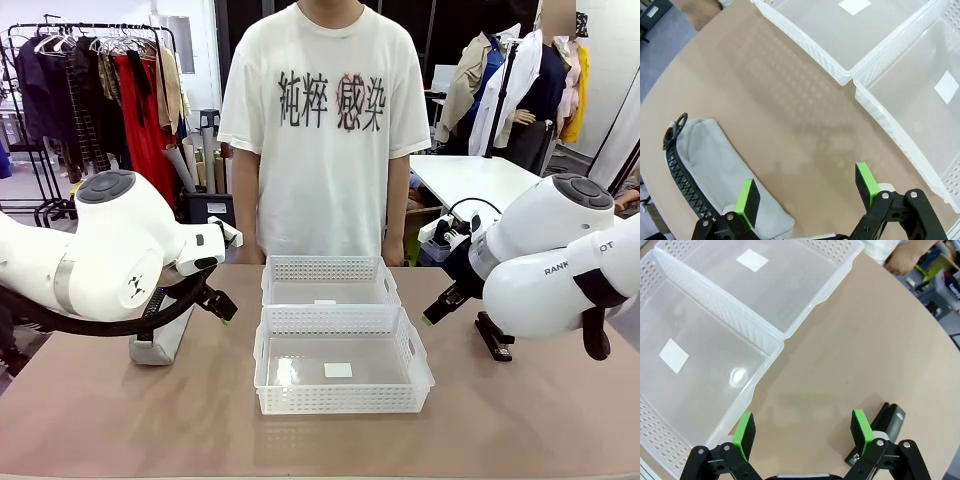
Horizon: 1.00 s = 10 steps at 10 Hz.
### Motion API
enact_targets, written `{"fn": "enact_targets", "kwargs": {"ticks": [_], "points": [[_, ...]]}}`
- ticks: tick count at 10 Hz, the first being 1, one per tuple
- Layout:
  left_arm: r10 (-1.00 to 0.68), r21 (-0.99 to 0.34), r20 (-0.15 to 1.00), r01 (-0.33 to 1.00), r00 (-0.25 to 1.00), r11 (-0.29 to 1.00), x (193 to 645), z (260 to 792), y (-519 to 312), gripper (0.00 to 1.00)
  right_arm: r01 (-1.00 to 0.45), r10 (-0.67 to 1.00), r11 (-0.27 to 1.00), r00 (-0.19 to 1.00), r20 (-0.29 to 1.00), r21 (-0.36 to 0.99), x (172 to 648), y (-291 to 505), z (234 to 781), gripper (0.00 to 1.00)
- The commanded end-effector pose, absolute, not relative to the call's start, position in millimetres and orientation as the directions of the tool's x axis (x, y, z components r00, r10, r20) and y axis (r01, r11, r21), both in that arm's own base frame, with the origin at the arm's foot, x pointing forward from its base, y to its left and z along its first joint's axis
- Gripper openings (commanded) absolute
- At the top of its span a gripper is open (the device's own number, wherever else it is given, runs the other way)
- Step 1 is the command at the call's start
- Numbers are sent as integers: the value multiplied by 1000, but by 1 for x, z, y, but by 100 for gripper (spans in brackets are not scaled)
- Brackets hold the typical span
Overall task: Distribute items into two baskets.
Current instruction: Pick up the Pencil pouch that the person points to.
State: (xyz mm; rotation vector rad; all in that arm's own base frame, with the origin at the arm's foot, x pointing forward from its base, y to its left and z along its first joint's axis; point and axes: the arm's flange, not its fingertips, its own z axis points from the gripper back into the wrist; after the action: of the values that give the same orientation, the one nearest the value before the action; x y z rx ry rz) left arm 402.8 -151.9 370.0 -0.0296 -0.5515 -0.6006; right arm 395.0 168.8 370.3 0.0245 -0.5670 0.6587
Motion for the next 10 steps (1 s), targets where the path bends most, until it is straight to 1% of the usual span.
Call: {"fn": "enact_targets", "kwargs": {"ticks": [1,3,4,6,8,10], "points": [[-528,130,501,544,686,829,403,370,-152,100,-585,571,797,646,506,-153,395,169,370,100],[-528,130,501,544,686,829,403,370,-152,100,-585,572,796,646,506,-154,395,169,370,100],[-504,100,484,527,716,844,404,375,-156,100,-580,565,801,654,503,-147,398,167,376,100],[-485,57,471,523,737,850,404,387,-154,100,-582,530,811,683,503,-65,403,171,387,100],[-446,14,436,490,781,872,404,397,-155,100,-589,498,807,713,494,37,405,174,402,100],[-361,-115,444,452,820,884,406,409,-153,100,-582,453,798,750,483,156,410,176,414,100]]}}
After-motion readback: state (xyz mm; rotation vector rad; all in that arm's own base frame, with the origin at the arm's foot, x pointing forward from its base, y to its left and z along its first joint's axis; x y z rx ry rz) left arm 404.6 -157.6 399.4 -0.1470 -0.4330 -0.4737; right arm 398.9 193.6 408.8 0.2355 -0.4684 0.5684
